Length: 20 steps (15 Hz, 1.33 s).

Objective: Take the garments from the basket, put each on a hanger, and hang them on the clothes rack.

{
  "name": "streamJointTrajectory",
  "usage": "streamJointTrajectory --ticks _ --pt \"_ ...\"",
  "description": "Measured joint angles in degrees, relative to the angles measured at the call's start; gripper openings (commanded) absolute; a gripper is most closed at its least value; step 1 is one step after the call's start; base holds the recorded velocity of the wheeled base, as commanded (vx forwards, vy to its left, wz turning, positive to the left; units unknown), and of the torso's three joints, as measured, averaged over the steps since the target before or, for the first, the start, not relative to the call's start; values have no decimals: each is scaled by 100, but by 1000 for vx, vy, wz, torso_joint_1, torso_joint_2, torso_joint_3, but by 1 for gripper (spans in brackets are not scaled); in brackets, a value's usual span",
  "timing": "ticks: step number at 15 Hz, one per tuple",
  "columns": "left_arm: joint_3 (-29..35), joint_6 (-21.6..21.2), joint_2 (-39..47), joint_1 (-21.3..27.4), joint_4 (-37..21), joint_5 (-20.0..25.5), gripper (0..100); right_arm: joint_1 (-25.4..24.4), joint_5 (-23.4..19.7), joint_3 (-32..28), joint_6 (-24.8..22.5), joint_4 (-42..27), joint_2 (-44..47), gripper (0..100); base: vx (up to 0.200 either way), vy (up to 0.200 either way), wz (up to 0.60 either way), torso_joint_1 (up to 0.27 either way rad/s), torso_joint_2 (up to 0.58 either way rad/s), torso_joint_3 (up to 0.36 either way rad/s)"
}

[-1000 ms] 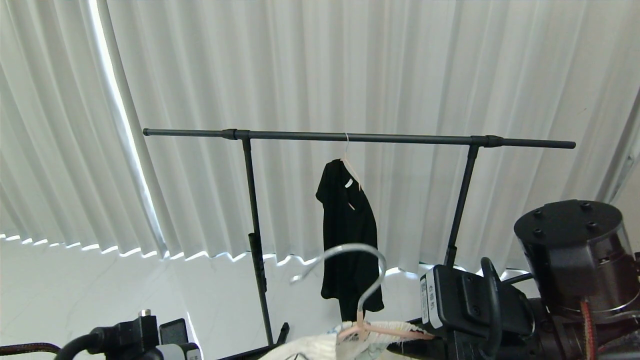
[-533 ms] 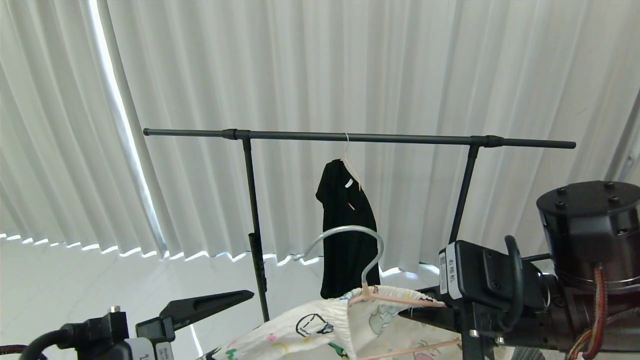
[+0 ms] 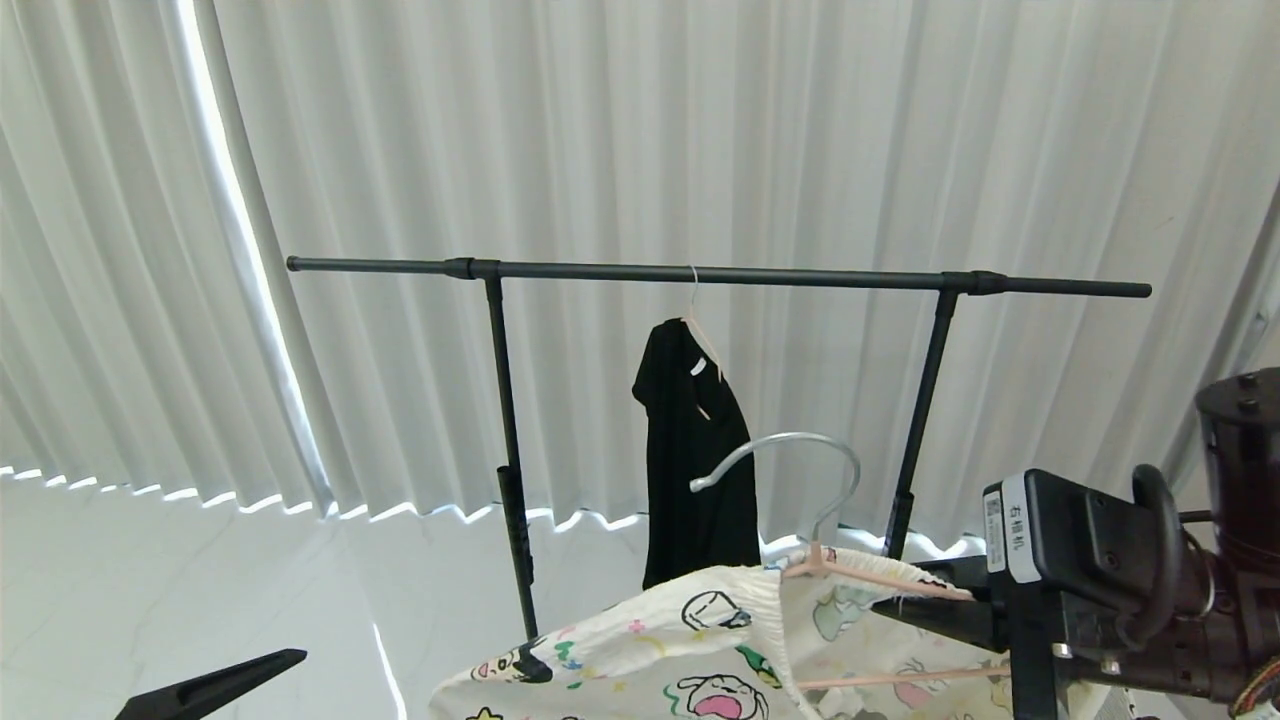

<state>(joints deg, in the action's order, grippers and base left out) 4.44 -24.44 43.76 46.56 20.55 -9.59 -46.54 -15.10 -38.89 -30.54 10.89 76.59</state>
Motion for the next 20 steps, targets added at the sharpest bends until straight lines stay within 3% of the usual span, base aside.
streamJointTrajectory --ticks 2,6,9,10,15,20 --pt "-135 46 -116 -52 11 21 100 -6 -5 0 -2 0 -113 0 0 0 0 0 0 0" --pt "243 731 406 -65 20 51 100 -304 11 9 -2 -5 -369 0 0 0 0 0 0 0" --pt "317 837 858 -67 18 229 100 -483 35 41 -4 -9 -510 0 0 0 0 0 0 0" --pt "252 839 916 -78 11 251 0 -496 35 66 -2 -11 -549 0 0 0 0 0 0 0" --pt "132 811 913 -402 18 251 0 -461 41 74 22 -9 -617 0 0 0 0 0 0 0" --pt "145 813 937 -1615 27 257 0 24 20 52 227 0 -680 0 0 0 0 0 0 0"
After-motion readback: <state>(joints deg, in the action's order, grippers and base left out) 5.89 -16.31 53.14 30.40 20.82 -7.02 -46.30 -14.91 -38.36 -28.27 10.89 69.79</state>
